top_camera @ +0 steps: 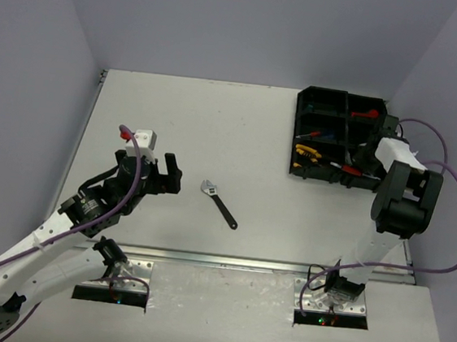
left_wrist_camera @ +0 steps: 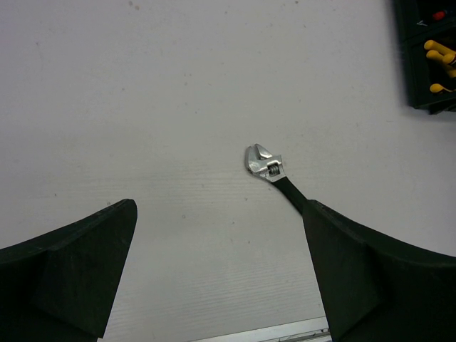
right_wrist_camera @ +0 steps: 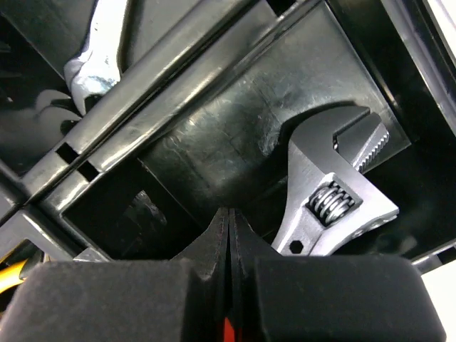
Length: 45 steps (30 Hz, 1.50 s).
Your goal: Sort the tools into containers
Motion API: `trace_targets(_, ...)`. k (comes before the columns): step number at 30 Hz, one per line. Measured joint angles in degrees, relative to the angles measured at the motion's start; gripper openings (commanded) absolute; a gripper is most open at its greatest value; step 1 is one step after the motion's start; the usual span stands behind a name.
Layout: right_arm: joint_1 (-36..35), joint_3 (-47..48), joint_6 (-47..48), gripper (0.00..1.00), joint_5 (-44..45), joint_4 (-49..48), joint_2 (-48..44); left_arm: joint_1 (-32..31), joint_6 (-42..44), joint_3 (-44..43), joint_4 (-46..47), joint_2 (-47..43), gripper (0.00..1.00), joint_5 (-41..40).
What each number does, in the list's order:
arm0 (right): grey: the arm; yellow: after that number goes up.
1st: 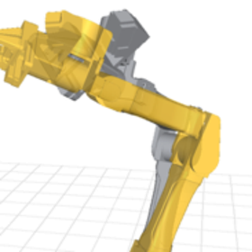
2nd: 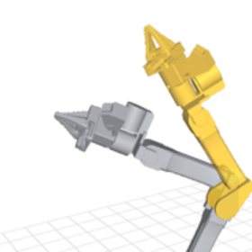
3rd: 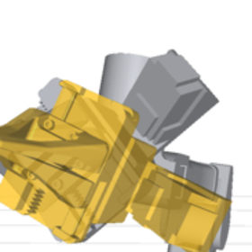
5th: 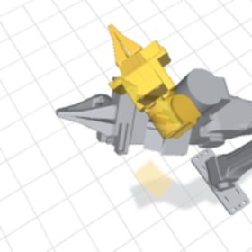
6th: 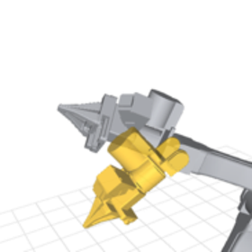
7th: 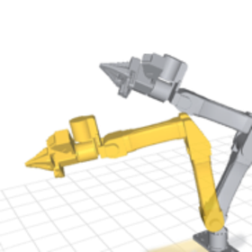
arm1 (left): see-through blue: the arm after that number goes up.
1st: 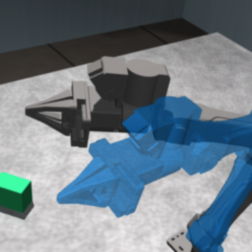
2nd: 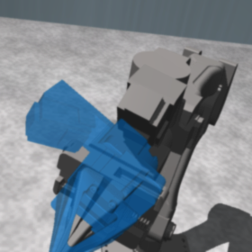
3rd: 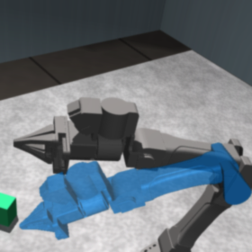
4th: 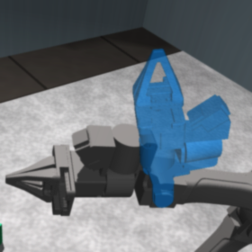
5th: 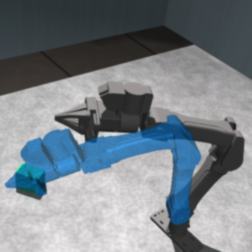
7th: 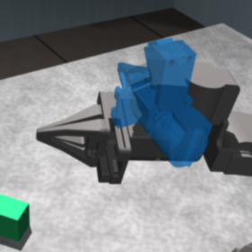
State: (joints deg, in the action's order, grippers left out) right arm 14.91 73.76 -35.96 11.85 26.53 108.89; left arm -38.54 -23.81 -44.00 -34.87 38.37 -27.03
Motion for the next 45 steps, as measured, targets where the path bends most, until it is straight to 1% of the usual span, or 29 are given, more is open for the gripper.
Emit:
trace_targets(3,0.1,0.4,-0.2,0.01,-0.7,0.7,-0.1,0.0,0.0,0.1,0.0,-0.2,1.00,0.1)
trace_targets(4,0.1,0.9,-0.1,0.07,-1.2,1.3,-0.1,0.0,0.0,0.1,0.0,-0.3,1.00,0.1)
trace_targets(6,0.1,3.5,0.1,0.16,-2.3,3.7,-0.1,0.0,0.0,0.1,0.1,-0.3,1.00,0.2)
trace_targets(9,-0.4,9.3,1.0,0.35,-3.1,5.8,-0.2,0.0,0.0,0.1,0.2,-0.1,1.00,0.3)
trace_targets(10,-0.7,11.5,1.5,0.46,-3.2,6.5,-0.2,0.0,0.0,0.1,0.2,-0.1,1.00,0.4)
trace_targets(13,-2.1,17.6,2.4,0.51,-3.5,8.1,-1.5,0.0,0.0,0.1,0.3,0.2,1.00,0.5)
trace_targets(14,-2.8,19.0,2.7,0.59,-3.6,8.5,-2.3,0.0,0.0,0.1,0.3,0.2,1.00,0.5)
trace_targets(17,-5.5,21.3,3.8,0.77,-4.7,9.2,-6.2,0.0,0.0,0.1,0.3,0.3,1.00,0.5)
trace_targets(18,-6.2,21.6,4.3,0.84,-5.0,9.5,-7.2,0.0,0.0,0.1,0.3,0.3,1.00,0.4)
trace_targets(19,-7.3,21.8,4.9,0.96,-5.0,9.9,-8.4,0.0,0.0,0.1,0.3,0.3,1.00,0.2)
trace_targets(20,-9.2,21.7,6.2,0.98,-4.6,10.4,-9.8,0.0,-0.1,0.1,0.2,0.3,1.00,-0.4)
trace_targets(23,-20.1,19.8,9.3,0.99,-4.0,12.1,-14.8,0.0,-1.3,0.1,-0.6,0.3,1.00,-3.7)
trace_targets(27,-40.9,13.3,12.1,0.99,-4.5,12.5,-21.2,0.1,-6.3,-0.1,-3.9,-0.3,1.00,-10.9)
trace_targets(30,-53.0,8.8,12.5,0.99,-3.6,12.8,-21.9,0.6,-10.3,-0.5,-6.9,-3.3,1.00,-15.8)
trace_targets(32,-59.2,6.6,12.4,0.99,-2.5,13.0,-19.8,0.8,-12.2,-0.7,-7.8,-6.2,1.00,-18.0)
trace_targets(33,-61.5,6.4,12.2,0.99,-1.8,13.2,-17.9,0.8,-12.7,-0.7,-8.0,-7.6,1.00,-18.7)
trace_targets(36,-66.7,8.0,12.0,0.94,-0.4,12.9,-8.8,0.9,-13.0,-0.8,-7.7,-11.9,1.00,-20.0)
trace_targets(38,-68.7,11.2,11.8,0.85,0.2,14.7,-1.2,1.0,-12.6,-1.0,-7.3,-12.7,1.00,-20.1)
trace_targets(40,-69.6,15.5,11.9,0.78,0.1,16.1,6.3,1.0,-12.2,-1.0,-7.1,-11.7,1.00,-19.6)
trace_targets(42,-69.9,18.4,11.8,0.72,0.1,16.4,11.7,1.0,-11.6,-1.0,-7.1,-10.2,1.00,-18.9)
trace_targets(45,-69.5,21.7,11.8,0.65,-0.4,19.1,16.3,1.0,-10.8,-1.0,-6.9,-8.1,1.00,-17.8)
